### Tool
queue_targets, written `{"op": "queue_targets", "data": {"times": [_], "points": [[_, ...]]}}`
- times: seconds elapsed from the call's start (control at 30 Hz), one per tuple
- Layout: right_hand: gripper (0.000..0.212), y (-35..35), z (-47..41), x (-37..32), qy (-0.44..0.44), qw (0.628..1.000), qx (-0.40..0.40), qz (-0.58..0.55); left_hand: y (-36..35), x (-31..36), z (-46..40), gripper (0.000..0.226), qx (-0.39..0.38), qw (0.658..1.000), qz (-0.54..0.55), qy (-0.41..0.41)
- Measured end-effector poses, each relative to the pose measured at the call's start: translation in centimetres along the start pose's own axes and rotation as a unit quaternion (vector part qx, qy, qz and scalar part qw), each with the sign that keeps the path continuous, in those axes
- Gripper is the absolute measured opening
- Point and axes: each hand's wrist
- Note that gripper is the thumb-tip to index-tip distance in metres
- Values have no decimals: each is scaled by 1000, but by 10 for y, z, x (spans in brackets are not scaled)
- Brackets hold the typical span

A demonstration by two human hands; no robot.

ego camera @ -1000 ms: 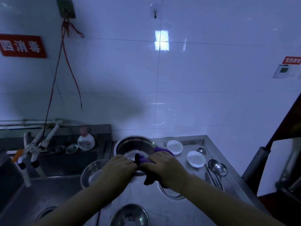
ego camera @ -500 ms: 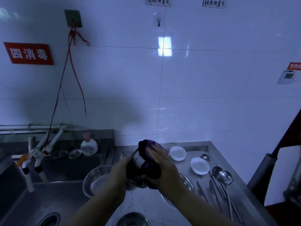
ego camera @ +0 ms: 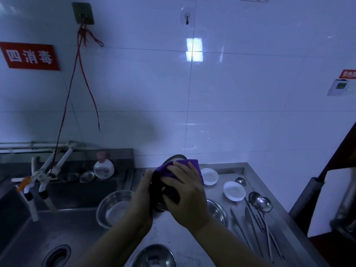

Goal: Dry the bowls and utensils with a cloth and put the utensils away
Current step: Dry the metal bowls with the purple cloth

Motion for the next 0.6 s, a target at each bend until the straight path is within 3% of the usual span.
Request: {"op": "queue_targets", "data": {"times": [0.13, 0.23, 0.3, 0.43, 0.53, 0.6], "points": [[20, 8, -19, -2, -114, 992, 23, -56, 2, -4, -1, 60, -10, 999, 15, 42], [18, 13, -23, 0, -223, 968, 13, -118, 6, -11, -2, 52, 36, 998, -20, 55], [17, 18, -24, 4, -307, 936, 39, -171, 8, -11, -3, 52, 54, 996, -12, 71], [24, 26, -22, 12, -452, 833, 137, -289, 14, -7, -6, 55, 49, 994, 43, 86], [25, 29, -11, 15, -479, 787, 185, -342, 16, -2, -7, 54, 36, 989, 109, 92], [20, 28, -4, 10, -466, 785, 197, -357, 15, 3, -8, 51, 29, 983, 157, 95]]}}
Point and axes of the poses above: each hand's wrist, its own z-axis away from the middle knuckle, its own y-axis out of the back of the hand, x = y × z, and after that the axes turned 6 degrees about -z, right-handed
